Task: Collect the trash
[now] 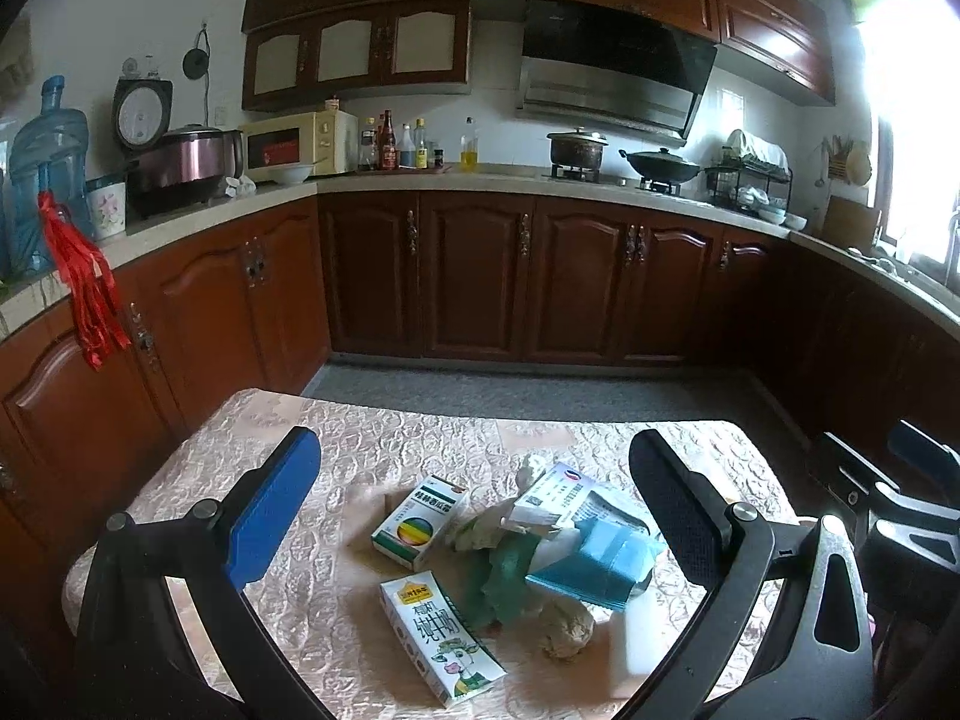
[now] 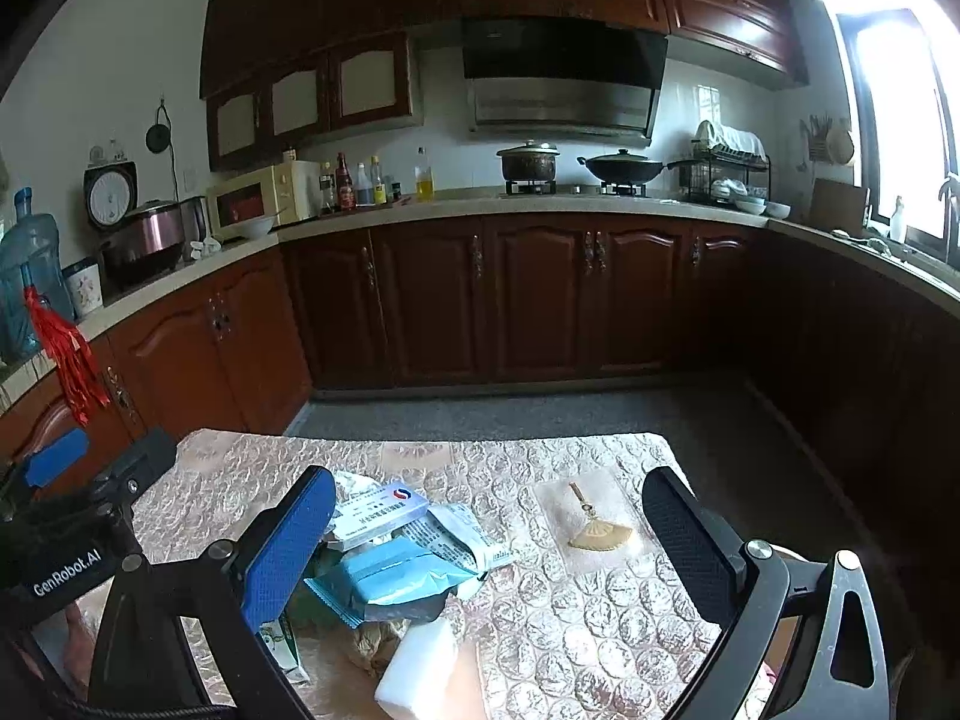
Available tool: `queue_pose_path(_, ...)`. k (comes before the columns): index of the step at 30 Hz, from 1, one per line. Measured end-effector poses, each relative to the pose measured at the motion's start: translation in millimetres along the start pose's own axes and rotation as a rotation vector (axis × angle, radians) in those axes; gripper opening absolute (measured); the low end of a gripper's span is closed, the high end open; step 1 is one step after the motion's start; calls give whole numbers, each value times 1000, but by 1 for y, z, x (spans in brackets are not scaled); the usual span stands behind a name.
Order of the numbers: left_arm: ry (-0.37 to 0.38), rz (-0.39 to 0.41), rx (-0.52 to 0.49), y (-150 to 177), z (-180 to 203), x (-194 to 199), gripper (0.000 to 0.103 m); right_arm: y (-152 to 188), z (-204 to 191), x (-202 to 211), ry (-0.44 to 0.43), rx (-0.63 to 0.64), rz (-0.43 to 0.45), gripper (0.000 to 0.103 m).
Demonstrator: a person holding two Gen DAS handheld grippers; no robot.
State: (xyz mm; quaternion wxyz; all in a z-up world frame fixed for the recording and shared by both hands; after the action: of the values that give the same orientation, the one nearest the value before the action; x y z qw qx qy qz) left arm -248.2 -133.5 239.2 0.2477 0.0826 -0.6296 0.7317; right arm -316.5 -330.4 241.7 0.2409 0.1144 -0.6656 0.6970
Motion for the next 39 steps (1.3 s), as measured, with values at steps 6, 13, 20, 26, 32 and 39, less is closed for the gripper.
queue_pose_path(6,8,-6,-2,3,3,-1,102,1,1,-1,1,2,-5,101)
queue_pose_path(13,15,-3,19,3,-1,0,102,1,1,0,3,2,-5,101)
queue_pose_path(20,0,6,20,4,-2,-2,102,0,1,-1,3,4,-6,101)
queue_pose_path(26,-11,6,14,5,-2,-3,102,-1,4,-1,-3,0,-10,101)
queue_pose_path(32,-19,1,12,7,-3,-4,102,0,4,-5,-8,2,-18,101)
queue_pose_path(39,-21,3,14,7,-4,-3,102,-2,2,-4,-6,10,-20,101)
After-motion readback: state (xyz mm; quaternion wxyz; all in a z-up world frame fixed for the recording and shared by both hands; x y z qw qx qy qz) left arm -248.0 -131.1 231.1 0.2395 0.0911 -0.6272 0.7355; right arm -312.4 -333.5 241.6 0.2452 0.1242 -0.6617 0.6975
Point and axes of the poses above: each gripper's, at about its wrist camera, not at the fingertips, and x roughly against the way its jaws point, z to its right, y to its underside, the point moved 1 cm from there along -x, roughly the way its jaws point, and after that the axes turned 9 degrees about x, right-handed, at the moved point
